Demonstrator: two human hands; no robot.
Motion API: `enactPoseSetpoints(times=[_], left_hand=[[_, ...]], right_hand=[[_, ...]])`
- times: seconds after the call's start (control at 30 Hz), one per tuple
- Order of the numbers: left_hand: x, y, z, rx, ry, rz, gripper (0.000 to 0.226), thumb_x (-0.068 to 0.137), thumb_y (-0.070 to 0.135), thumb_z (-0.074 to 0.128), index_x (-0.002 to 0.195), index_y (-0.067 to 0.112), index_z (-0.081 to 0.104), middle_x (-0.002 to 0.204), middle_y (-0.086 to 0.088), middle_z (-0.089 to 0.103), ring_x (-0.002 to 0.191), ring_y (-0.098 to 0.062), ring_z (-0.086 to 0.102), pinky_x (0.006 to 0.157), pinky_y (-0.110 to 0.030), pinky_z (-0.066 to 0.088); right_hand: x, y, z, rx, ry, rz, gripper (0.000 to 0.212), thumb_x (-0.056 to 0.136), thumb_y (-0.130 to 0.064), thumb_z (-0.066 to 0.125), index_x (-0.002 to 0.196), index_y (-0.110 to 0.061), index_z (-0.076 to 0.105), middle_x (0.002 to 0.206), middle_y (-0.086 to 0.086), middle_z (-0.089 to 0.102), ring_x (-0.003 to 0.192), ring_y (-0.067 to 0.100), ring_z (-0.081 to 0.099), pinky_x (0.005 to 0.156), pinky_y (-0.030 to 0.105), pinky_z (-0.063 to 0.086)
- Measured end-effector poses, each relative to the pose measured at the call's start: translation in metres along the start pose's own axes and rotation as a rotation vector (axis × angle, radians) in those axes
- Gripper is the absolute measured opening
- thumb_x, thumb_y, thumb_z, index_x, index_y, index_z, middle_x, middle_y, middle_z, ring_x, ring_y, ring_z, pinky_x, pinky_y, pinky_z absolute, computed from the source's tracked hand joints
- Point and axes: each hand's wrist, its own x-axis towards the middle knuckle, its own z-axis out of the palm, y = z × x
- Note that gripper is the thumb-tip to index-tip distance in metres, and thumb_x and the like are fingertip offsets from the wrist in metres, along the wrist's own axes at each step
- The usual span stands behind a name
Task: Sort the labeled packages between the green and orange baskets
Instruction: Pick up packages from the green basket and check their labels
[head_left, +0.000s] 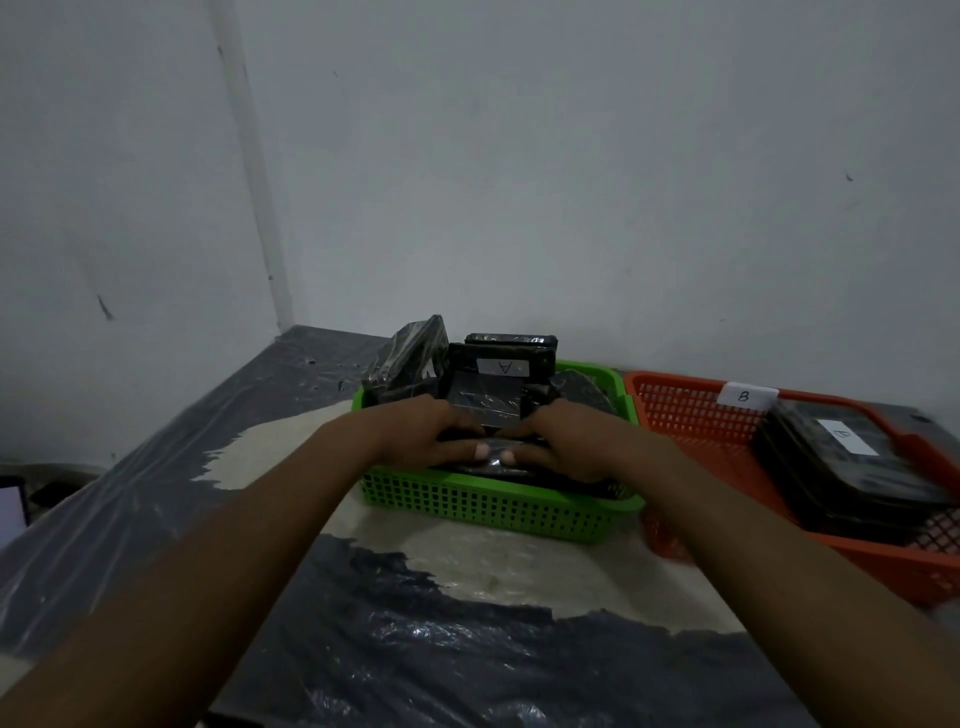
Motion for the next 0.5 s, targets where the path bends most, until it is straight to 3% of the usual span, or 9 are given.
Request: enactPoseSetpoints(times=[0.1,0.27,0.33,0.4,0.5], left_hand=[[-0.001,0.0,0.001,-0.051,0.051,-0.003,0.056,0.086,0.064,0.062,0.131,0.031,0.055,0.104,0.008,0.069,0.084,-0.004,0.066,0.077,-0.028,0.056],[-0.001,0.0,-0.007,-0.102,0.278,0.083,0.038,0.095,0.043,0.062,0.127,0.023,0.057,0.105,0.003,0.066,0.086,-0.01,0.063,0.076,-0.03,0.054],[-0.002,0.001,-0.015,-0.176,0.37,0.11,0.037,0.095,0.042,0.063,0.126,0.024,0.059,0.108,0.005,0.066,0.09,-0.006,0.063,0.076,-0.026,0.053],[-0.003,0.003,-0.022,-0.225,0.433,0.113,0.037,0.093,0.041,0.064,0.125,0.023,0.061,0.109,0.007,0.067,0.093,-0.001,0.063,0.076,-0.019,0.052],[-0.002,0.008,-0.028,-0.303,0.565,0.096,0.036,0.09,0.042,0.068,0.122,0.025,0.063,0.107,0.011,0.068,0.094,0.003,0.064,0.076,-0.013,0.051]], right_hand=[[0.001,0.009,-0.008,0.114,0.104,-0.006,0.037,0.104,-0.042,0.045,0.115,-0.02,0.072,0.098,0.007,0.073,0.084,0.021,0.066,0.08,0.037,0.054],[-0.001,0.025,-0.016,0.245,0.272,-0.006,0.049,0.103,-0.053,0.038,0.096,-0.016,0.069,0.083,0.004,0.069,0.075,0.016,0.064,0.07,0.034,0.05],[-0.006,0.027,-0.016,0.414,0.353,-0.013,0.047,0.096,-0.066,0.042,0.105,-0.028,0.069,0.091,-0.007,0.071,0.08,0.003,0.066,0.069,0.024,0.052],[-0.009,0.029,-0.016,0.536,0.435,-0.048,0.039,0.09,-0.064,0.056,0.116,-0.038,0.068,0.106,-0.018,0.071,0.096,-0.005,0.067,0.078,0.017,0.055],[-0.011,0.028,-0.016,0.63,0.526,-0.048,0.031,0.092,-0.054,0.062,0.117,-0.037,0.071,0.111,-0.016,0.072,0.101,-0.002,0.068,0.083,0.023,0.057]])
